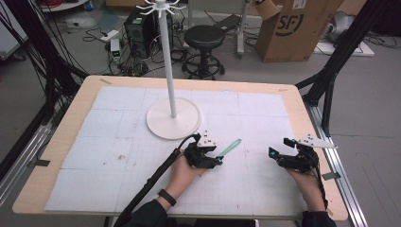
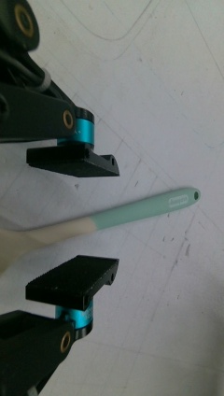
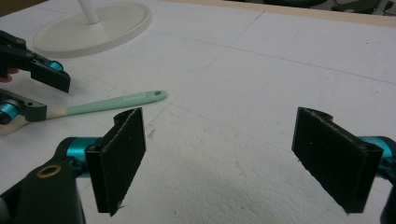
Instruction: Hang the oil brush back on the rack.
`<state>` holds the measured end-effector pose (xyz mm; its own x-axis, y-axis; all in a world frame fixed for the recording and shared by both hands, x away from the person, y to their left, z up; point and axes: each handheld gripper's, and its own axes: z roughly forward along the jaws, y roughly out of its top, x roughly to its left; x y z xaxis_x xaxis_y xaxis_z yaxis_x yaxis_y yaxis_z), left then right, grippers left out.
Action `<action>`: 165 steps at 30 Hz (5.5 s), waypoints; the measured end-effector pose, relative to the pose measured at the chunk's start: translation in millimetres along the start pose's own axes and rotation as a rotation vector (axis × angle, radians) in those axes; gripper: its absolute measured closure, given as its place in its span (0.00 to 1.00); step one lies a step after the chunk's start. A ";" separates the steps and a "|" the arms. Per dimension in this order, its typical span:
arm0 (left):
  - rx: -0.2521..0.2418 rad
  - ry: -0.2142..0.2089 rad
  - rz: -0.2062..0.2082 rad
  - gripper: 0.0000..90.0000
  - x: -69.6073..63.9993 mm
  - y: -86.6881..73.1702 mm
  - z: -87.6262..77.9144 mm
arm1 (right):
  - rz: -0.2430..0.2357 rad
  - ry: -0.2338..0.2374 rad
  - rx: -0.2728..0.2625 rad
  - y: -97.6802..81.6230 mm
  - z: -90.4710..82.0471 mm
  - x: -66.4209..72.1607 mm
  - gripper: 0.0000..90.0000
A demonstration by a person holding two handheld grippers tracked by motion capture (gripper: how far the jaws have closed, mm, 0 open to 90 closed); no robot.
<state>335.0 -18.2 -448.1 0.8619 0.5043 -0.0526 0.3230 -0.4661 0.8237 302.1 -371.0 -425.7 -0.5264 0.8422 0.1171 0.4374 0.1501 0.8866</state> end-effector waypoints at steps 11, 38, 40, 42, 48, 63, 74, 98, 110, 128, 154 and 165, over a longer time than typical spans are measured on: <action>0.042 0.030 0.015 0.69 -4.6 1.1 4.6 | 0.001 0.001 0.000 -0.1 -0.1 -0.1 0.18; 0.082 0.044 -0.073 0.90 -8.0 5.7 7.0 | 0.004 0.006 -0.005 0.4 -1.4 -0.6 0.18; 0.081 0.042 -0.086 0.90 -7.8 5.6 7.1 | 0.007 0.008 -0.007 0.4 -1.4 -0.4 0.18; 0.082 0.044 -0.088 0.90 -8.0 5.8 7.1 | 0.003 0.006 -0.007 0.6 -1.5 -1.0 0.18; 0.075 0.043 -0.073 0.91 -7.9 5.0 6.7 | 0.002 0.006 -0.006 0.5 -1.3 -0.7 0.19; -0.021 0.015 -0.067 0.91 -2.1 8.2 -12.9 | 0.006 0.006 -0.007 0.4 -1.1 -1.3 0.18; -0.113 0.037 -0.100 0.91 15.2 12.8 -55.1 | 0.003 0.004 -0.004 0.2 -0.2 -1.3 0.18; -0.336 0.150 -0.154 0.91 57.9 18.8 -181.4 | -0.001 -0.003 0.010 -0.1 2.1 -0.3 0.18; -0.423 0.208 -0.168 0.91 73.7 29.8 -235.5 | 0.000 -0.004 0.014 -0.1 2.9 -0.1 0.19; -0.483 0.263 -0.150 0.91 87.2 56.2 -296.1 | 0.001 -0.004 0.013 -0.2 3.5 -0.8 0.19; -0.501 0.292 -0.107 0.91 98.6 98.6 -350.5 | 0.003 -0.003 0.014 -0.1 3.5 -1.2 0.19; -0.522 0.277 -0.103 0.91 106.2 108.9 -362.0 | 0.009 -0.002 0.017 -0.2 3.5 -1.2 0.19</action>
<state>320.2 247.8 -159.6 0.6800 0.7311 -0.0557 0.1046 -0.0215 0.9943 305.2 -370.3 -427.6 -0.5214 0.8442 0.1240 0.4543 0.1516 0.8778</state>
